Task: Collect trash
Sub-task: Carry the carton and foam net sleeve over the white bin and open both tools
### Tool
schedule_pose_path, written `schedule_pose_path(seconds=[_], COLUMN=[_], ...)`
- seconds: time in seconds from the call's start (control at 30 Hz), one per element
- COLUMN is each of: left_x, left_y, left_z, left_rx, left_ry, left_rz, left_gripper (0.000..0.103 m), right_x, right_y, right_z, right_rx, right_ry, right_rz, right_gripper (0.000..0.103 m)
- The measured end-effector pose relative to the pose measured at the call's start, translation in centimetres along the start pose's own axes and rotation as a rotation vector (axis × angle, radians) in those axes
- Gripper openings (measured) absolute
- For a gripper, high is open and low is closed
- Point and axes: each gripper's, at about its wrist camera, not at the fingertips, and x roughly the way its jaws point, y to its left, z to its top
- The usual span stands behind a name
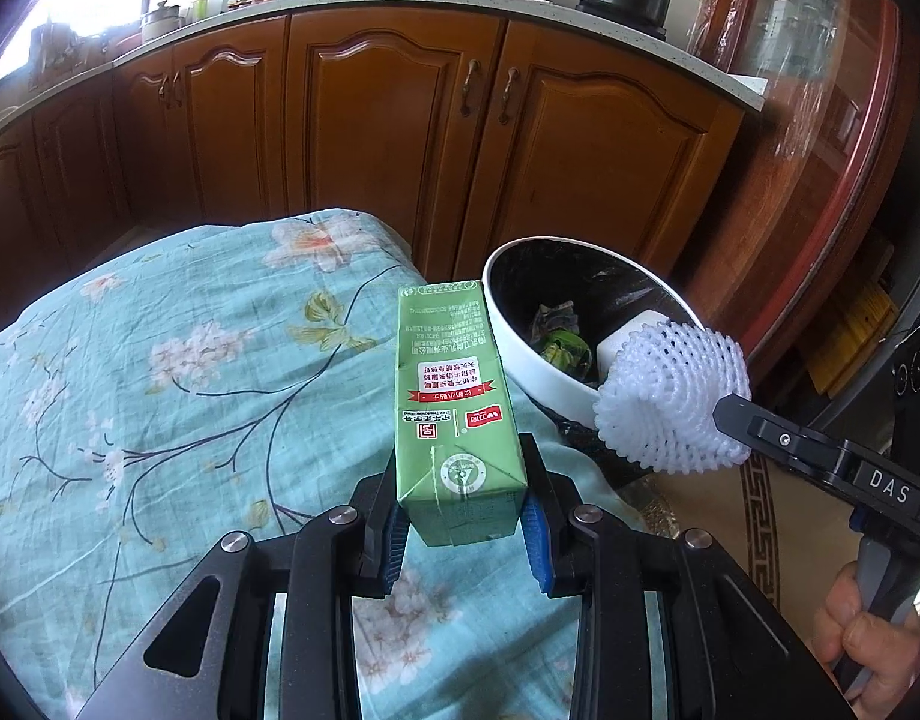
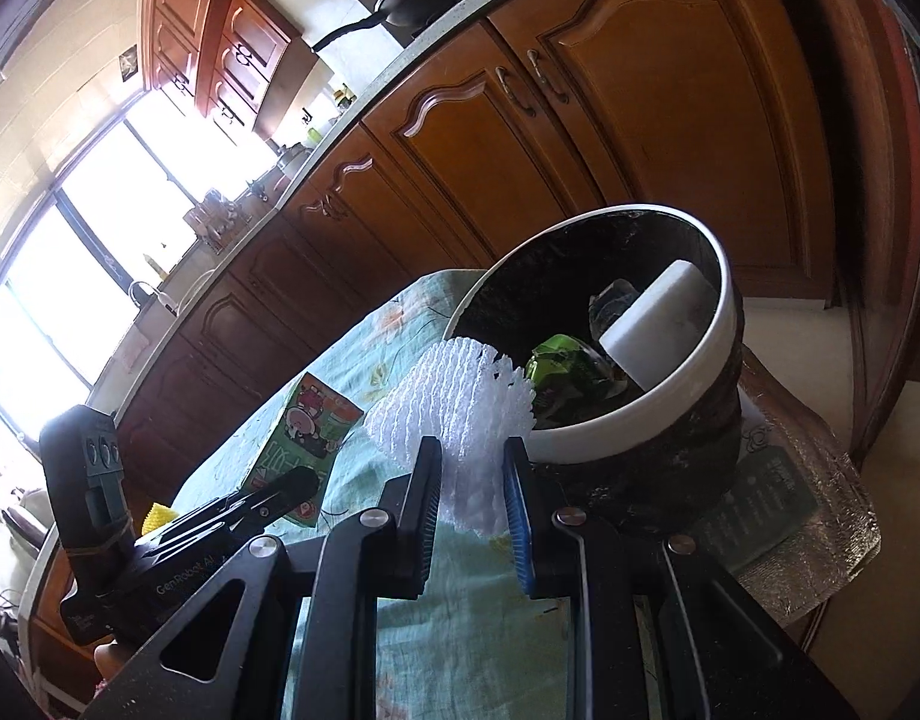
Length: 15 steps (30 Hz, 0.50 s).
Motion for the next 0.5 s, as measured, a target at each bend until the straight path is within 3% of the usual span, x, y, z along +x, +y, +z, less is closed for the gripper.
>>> schedule_pose_path(seconds=[0.5], left_x=[1.8], left_y=[-3.3], left_z=[2.0], left_rx=[0.057], left_ry=[0.009], left_rz=[-0.052], left_gripper=[0.031], right_x=[-2.5], right_y=[-2.4], right_z=[1.4], right_rx=[0.037], right_ry=[-0.062], right_rz=[-0.056], right_gripper=[0.021])
